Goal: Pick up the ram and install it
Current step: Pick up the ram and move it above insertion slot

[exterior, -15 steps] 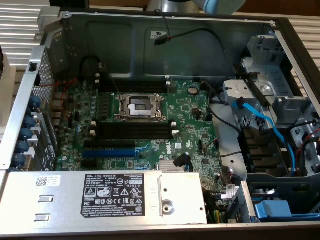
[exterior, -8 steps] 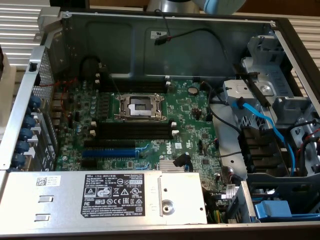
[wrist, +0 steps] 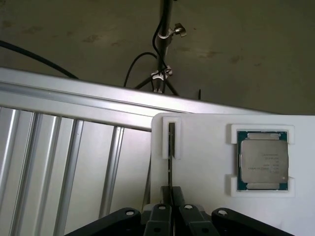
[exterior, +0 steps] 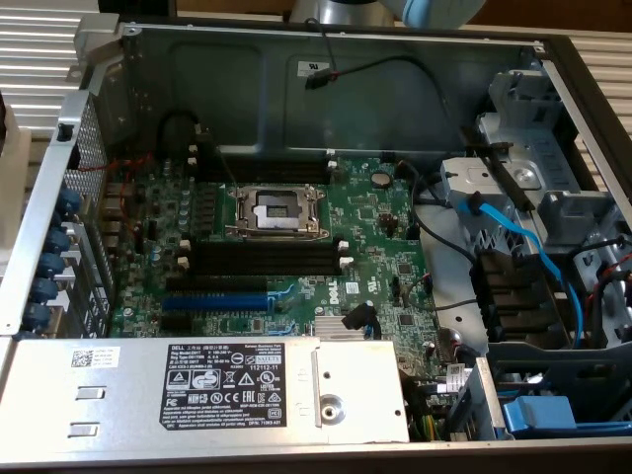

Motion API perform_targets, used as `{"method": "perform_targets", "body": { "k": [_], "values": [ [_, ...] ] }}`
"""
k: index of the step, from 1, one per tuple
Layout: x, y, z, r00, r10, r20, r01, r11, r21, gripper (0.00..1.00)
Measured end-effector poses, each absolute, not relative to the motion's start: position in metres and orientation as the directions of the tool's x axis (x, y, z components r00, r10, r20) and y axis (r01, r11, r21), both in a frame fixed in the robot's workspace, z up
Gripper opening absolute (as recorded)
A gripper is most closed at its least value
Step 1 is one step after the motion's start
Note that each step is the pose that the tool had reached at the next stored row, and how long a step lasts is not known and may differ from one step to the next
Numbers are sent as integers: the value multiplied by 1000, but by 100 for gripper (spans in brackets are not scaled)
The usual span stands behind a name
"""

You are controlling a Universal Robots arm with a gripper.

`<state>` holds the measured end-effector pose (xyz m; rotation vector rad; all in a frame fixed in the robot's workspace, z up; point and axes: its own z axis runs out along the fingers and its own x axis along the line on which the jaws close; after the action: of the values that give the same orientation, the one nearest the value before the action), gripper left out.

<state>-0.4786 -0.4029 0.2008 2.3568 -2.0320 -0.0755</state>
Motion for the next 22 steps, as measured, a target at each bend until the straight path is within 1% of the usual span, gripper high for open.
{"method": "perform_targets", "body": {
  "k": [13,18,22],
  "values": [
    [-479,-403,201,147,-989,-18,-988,-147,54,12],
    [-479,-403,204,147,-989,-3,-988,-147,56,12],
    [-479,-403,210,147,-989,-2,-988,-147,56,12]
  ]
}}
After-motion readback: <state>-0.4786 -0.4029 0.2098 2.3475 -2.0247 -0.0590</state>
